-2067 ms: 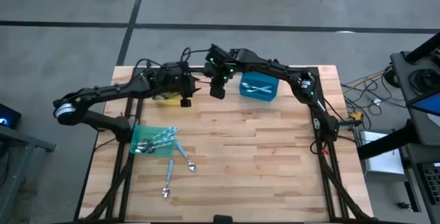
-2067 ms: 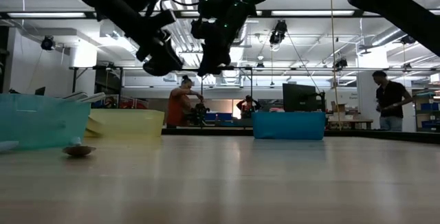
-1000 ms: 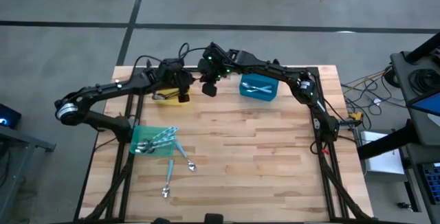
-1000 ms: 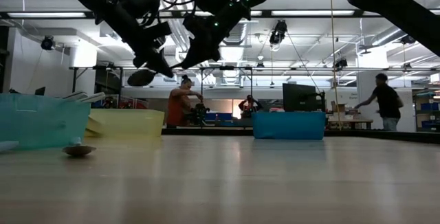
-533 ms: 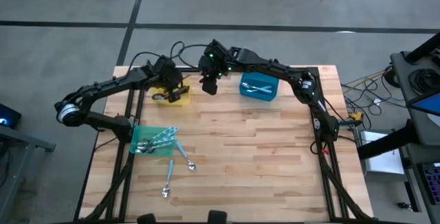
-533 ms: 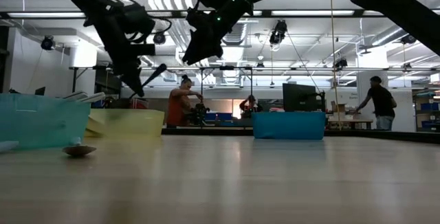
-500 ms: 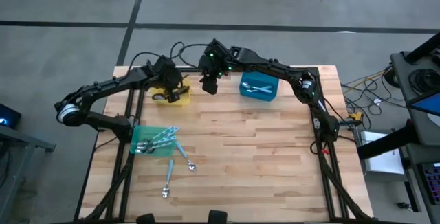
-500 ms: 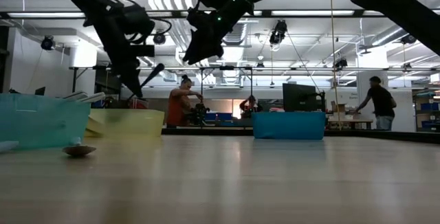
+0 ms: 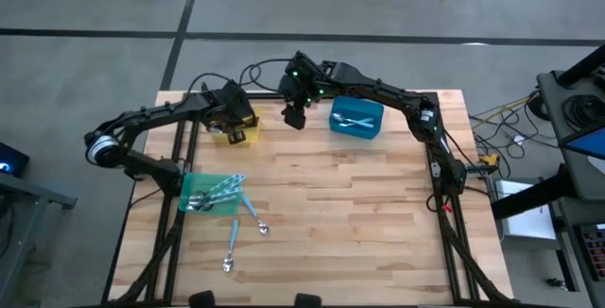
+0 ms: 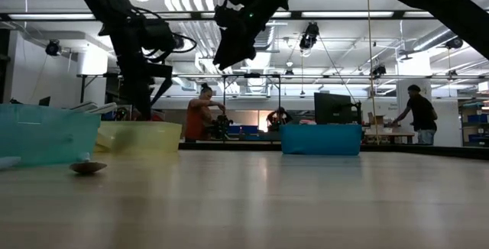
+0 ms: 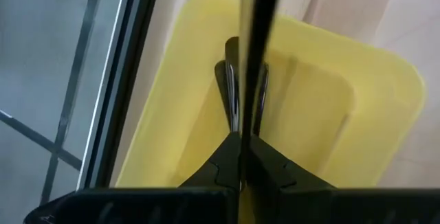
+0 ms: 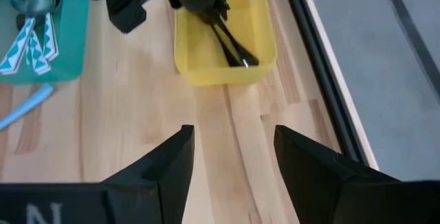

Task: Sort silverware by color (type)
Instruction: Put the black spoon into the yellow bin

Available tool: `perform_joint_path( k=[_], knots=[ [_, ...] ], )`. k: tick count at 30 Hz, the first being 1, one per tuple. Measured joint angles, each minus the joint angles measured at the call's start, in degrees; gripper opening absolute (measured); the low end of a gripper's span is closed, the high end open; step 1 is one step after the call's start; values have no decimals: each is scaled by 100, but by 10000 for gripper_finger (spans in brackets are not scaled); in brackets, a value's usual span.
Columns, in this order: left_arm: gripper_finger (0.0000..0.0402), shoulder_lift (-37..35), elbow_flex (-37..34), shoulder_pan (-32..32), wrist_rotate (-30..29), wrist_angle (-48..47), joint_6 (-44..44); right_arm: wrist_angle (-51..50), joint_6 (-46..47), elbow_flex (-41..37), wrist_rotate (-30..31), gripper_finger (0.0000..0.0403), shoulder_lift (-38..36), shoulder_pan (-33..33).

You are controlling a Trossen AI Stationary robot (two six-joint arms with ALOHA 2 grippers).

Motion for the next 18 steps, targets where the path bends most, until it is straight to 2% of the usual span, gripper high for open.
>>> perform_joint_path(
  k=[6,13,18],
  knots=[
    [0,39,396,-20,29,-294,46,-385,10,0,0,192,-13,0],
    [0,68,1116,-20,264,-1418,407,-1221,-87,0,-3,192,-193,0],
    [0,386,1675,-16,385,-2550,854,-2037,-138,0,-6,192,-546,0]
  ],
)
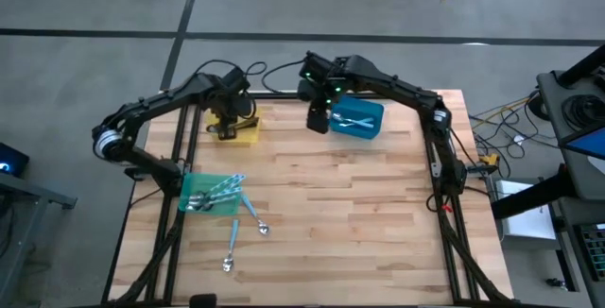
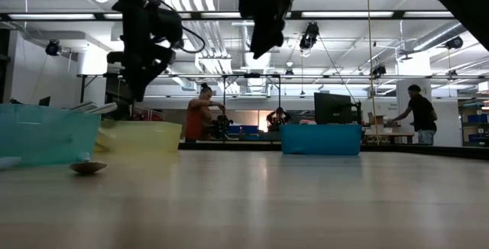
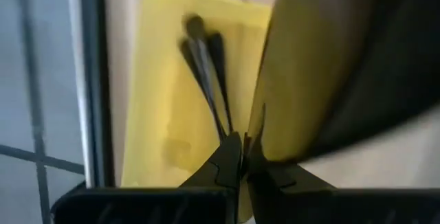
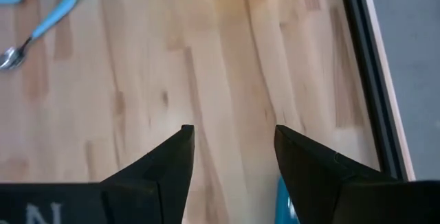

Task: Sort silverware by color (type)
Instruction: Put the black spoon into the yellow bin

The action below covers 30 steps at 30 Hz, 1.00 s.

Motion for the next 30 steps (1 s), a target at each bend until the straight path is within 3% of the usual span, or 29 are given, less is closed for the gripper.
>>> perform_joint_path(
  k=[6,14,20,30],
  knots=[
    [0,899,957,7,-25,-1210,555,-525,-46,-3,-34,192,-510,12],
    [0,2055,2134,106,-93,-2089,868,-665,107,-138,-37,192,-1271,87],
    [0,2461,2271,114,-98,-2277,909,-643,196,-190,-44,192,-1682,168],
    [0,2700,2260,114,-98,-2105,699,-613,205,-205,-37,192,-1753,203]
  ],
)
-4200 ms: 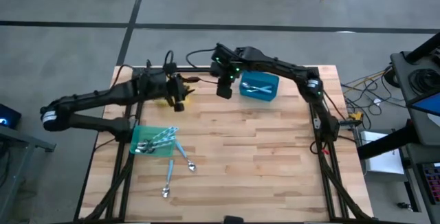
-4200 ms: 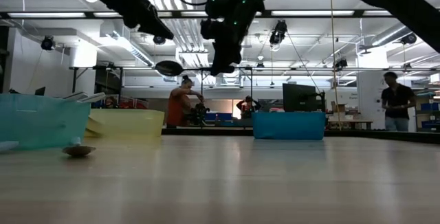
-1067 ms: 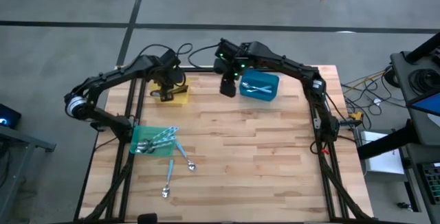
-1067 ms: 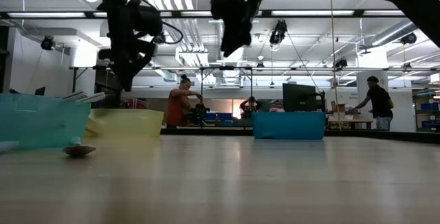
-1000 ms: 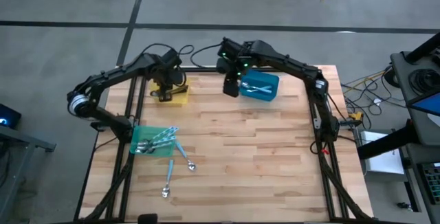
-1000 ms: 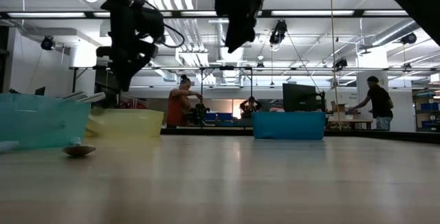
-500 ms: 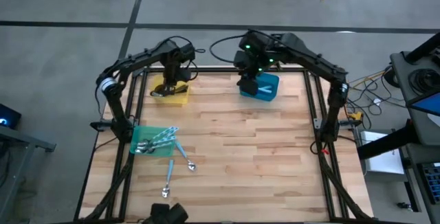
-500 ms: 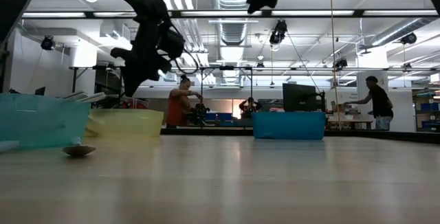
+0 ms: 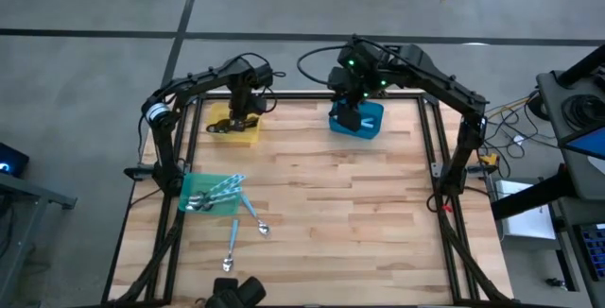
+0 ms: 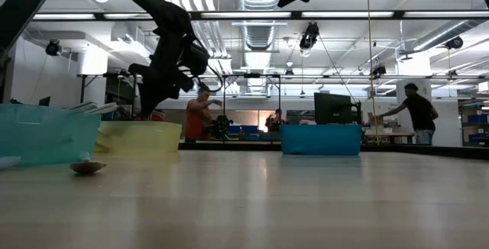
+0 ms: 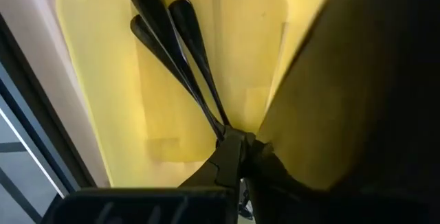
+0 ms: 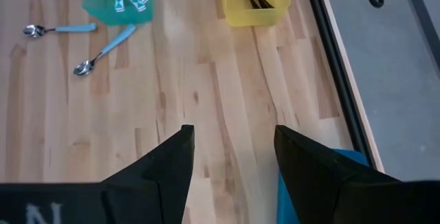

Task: Sort silverware by color (type)
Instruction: Put the black spoon into the yellow bin

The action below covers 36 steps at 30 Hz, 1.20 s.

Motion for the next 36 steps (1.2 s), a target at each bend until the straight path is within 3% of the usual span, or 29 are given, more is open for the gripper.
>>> perform_joint_path(
  k=[16,23,28,32,36],
  knots=[
    [77,-21,-4,-11,-2,255,-72,0,13,0,0,192,9,0],
    [63,-221,-9,-31,132,286,-851,9,9,-31,2,192,9,0],
    [39,-690,-145,-59,1210,707,-1121,16,-74,-301,2,192,9,0],
    [20,-1461,-730,-94,1315,1569,-1338,55,-83,-768,4,192,-111,0],
    [7,-2323,-1751,-114,1362,2829,-1838,557,-83,-1506,14,192,-526,0]
  ],
)
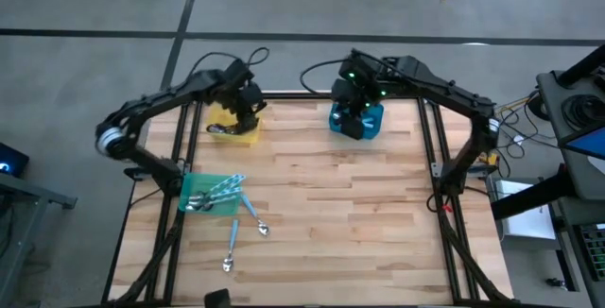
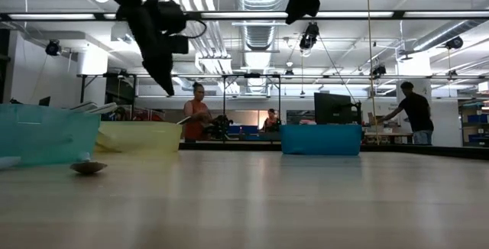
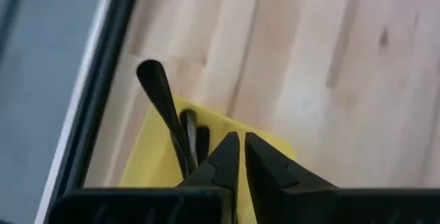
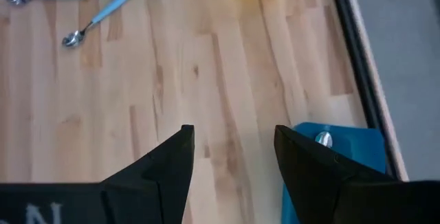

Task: Sort silverware by color (type)
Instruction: Put the black spoon into the yellow bin

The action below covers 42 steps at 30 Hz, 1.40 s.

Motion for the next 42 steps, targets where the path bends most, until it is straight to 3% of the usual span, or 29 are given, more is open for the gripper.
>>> perform_joint_path(
  k=[6,12,20,24,36,42],
  knots=[
    [10,-895,-1538,-78,-47,2011,-597,1394,189,-1459,38,192,-807,0],
    [43,-1091,-2341,-80,-171,2887,-413,2563,286,-2694,44,192,-1279,0],
    [126,-986,-2740,-65,-1054,3662,-31,3732,330,-3722,40,192,-1474,0],
    [146,-844,-2838,-48,-1161,3879,17,4044,362,-4038,40,192,-1470,0],
    [150,-289,-2859,16,-1222,4053,-174,4363,452,-4295,40,192,-1468,0],
    [129,-1,-2831,18,-1224,4092,-207,4415,495,-4295,38,192,-1468,0]
  ],
)
